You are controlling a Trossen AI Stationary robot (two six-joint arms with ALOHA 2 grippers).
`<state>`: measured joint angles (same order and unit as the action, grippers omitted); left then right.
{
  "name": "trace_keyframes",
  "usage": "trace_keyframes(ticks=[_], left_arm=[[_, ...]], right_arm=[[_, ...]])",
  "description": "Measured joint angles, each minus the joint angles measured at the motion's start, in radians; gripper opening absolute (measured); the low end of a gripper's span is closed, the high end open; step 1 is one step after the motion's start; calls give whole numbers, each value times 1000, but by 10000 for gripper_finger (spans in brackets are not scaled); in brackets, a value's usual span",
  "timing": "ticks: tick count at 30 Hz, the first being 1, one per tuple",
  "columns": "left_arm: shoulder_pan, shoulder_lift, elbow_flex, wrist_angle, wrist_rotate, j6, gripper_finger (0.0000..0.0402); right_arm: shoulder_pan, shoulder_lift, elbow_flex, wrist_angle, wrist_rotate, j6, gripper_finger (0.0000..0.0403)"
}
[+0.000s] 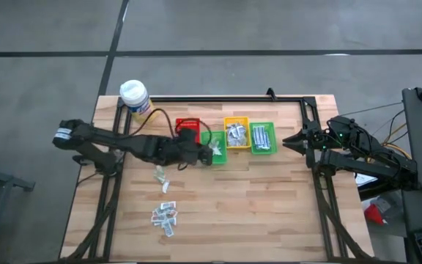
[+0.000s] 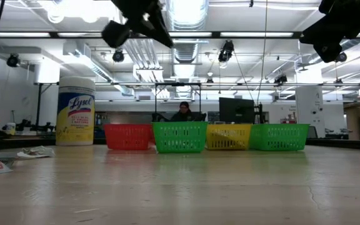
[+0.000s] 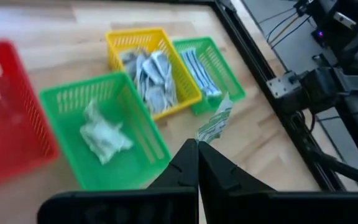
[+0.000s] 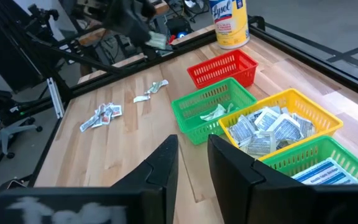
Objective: Pick & Place First Aid Supplies
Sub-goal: Put the bandage into the left green basket
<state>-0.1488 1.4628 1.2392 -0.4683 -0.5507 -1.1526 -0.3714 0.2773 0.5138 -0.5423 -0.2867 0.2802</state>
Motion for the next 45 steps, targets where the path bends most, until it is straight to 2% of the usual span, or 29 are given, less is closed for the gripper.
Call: trace_keyframes(ticks=[6,14,19,27,31,40,45], left_arm=[[82,68,0,110,31,146,0],[182,158,51,123,172,341,0],[240,227,152,-10,255,457,0],[311,341,346,-310,301,681,0],[344,371,378,-328,364,799,0],[424,396,377,-343,601,1006,0],[452,419,376,-383,671,1083,0]], right_arm=[[0,0,0,0,0,0,80],[0,0,0,0,0,0,68],[0,0,0,0,0,0,73],[0,0,0,0,0,0,84],[0,0,0,0,0,0,86],[0,0,0,-1,0,0,73],[0,0,0,-1,0,1,68]])
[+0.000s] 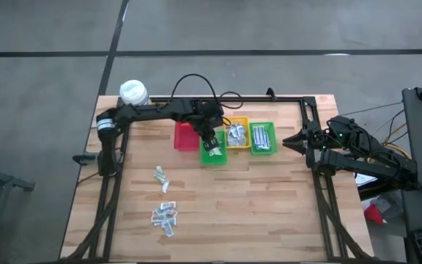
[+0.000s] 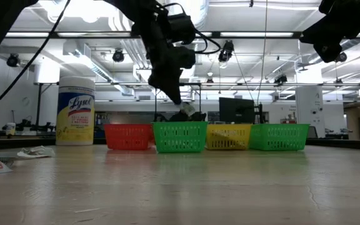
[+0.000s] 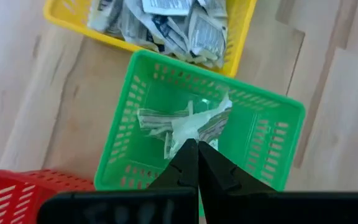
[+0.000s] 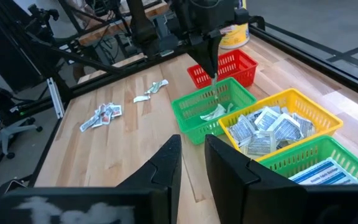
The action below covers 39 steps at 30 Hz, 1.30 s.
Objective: Pick & Place First Aid Supplies
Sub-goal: Put the bandage into the left green basket
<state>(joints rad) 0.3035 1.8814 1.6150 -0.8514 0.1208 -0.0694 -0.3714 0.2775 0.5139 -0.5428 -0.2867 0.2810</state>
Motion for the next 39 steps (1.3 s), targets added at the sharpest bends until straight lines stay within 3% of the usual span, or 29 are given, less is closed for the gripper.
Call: trace_keyframes(ticks=[9,22,31,39], left_arm=[[3,78,0,-26,126,68,0],[7,165,0,-27,128,86,0],[7,178,0,-20,67,80,1],[8,178,0,-12,38,71,60]], right_arm=[[0,0,0,0,0,0,80],[0,0,0,1,0,0,77],[0,0,0,1,0,0,69],[0,0,0,1,0,0,82]])
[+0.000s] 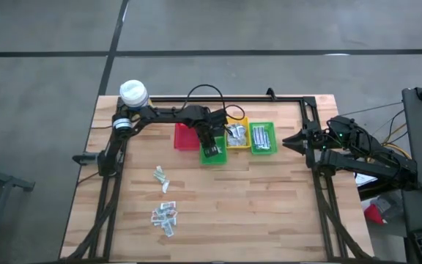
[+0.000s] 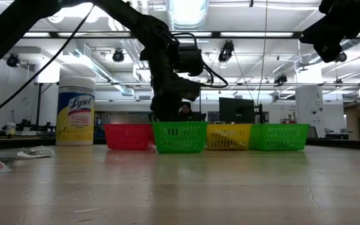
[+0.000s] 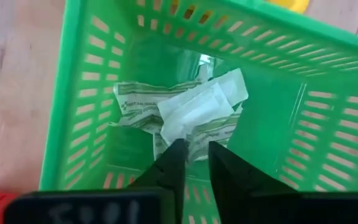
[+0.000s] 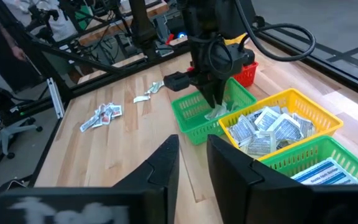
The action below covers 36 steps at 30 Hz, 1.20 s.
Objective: Pick & Place First Aid Supplies
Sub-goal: Put the bandage into the left green basket
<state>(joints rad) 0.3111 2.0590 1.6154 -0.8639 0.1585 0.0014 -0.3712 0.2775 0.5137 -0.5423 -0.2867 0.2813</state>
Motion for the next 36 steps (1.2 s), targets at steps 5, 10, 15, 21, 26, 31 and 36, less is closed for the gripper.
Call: trace_keyframes(ticks=[5,10,15,21,26,31,36], left_arm=[[0,-15,32,-33,0,-24,116],[-2,-22,140,-193,0,-42,151],[-14,-45,235,-382,1,-121,155],[-58,-100,246,-504,1,-241,156],[-107,-136,243,-587,1,-338,156],[-168,-181,221,-598,-1,-408,156],[-237,-185,211,-595,-3,-500,156]], right_arm=[[0,0,0,0,0,0,87],[0,0,0,0,0,-4,81],[0,0,0,0,0,-4,71],[0,0,0,0,0,-4,70],[0,0,0,0,0,-4,78],[0,0,0,0,0,-4,84],[0,0,0,0,0,-2,86]])
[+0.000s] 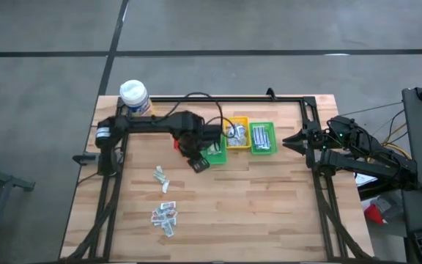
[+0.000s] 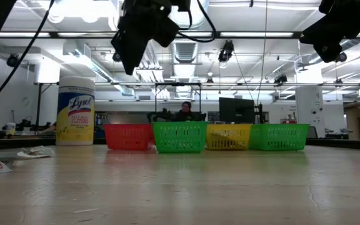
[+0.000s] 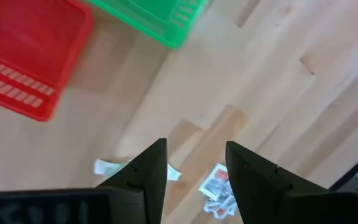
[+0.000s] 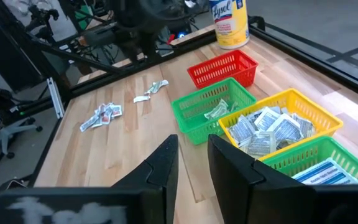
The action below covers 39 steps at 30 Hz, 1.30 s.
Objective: Pick & Place First Aid Supplies
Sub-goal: Put the bandage into the left green basket
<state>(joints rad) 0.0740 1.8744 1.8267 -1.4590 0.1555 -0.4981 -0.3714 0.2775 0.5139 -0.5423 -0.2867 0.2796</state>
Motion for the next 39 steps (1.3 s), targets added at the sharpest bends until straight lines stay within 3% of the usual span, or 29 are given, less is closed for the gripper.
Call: trace_keyframes(ticks=[10,24,34,39], left_arm=[[-147,0,-30,2,-78,-220,156],[-286,-13,-246,34,-86,-528,156],[-324,-150,-507,307,-76,-725,156],[-332,-236,-656,358,-69,-861,156]], right_arm=[[0,0,0,0,0,1,69],[0,0,0,0,0,1,84],[0,0,0,0,0,1,78],[0,0,0,0,0,1,70]])
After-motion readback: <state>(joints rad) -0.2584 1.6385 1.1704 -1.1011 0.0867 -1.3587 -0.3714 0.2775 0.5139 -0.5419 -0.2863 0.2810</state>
